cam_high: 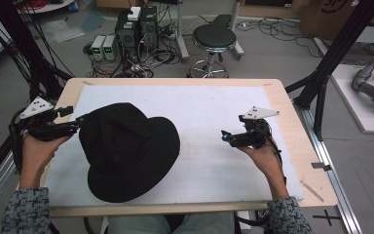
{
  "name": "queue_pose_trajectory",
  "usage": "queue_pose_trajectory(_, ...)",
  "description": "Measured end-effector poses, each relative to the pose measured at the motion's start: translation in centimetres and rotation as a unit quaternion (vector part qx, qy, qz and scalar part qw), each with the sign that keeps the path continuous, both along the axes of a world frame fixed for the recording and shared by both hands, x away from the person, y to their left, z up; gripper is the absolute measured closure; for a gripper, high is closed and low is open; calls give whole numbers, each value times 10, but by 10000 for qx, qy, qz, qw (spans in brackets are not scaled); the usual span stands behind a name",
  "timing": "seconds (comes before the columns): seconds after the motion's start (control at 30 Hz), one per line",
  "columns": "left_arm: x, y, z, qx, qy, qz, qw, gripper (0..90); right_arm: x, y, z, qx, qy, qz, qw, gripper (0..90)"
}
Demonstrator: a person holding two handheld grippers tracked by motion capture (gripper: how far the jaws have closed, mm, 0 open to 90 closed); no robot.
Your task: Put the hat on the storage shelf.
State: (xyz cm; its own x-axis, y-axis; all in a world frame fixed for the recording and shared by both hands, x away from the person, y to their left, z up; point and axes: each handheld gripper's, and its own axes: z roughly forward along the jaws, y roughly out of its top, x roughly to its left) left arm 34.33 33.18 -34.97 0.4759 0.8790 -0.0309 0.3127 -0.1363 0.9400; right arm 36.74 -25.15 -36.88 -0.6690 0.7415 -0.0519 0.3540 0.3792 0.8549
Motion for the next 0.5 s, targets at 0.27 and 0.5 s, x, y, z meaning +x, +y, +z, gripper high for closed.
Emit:
queue_pose_trajectory(0.27, 1, -1, -1, 73, 33, -13, 10000, 320, -3, -1, 1, 63, -42, -5, 10000, 102)
queue_pose_trajectory(0.5, 1, -3, -2, 59, 43, -58, 10000, 320, -2, 0, 0, 16, -16, 48, 10000, 102)
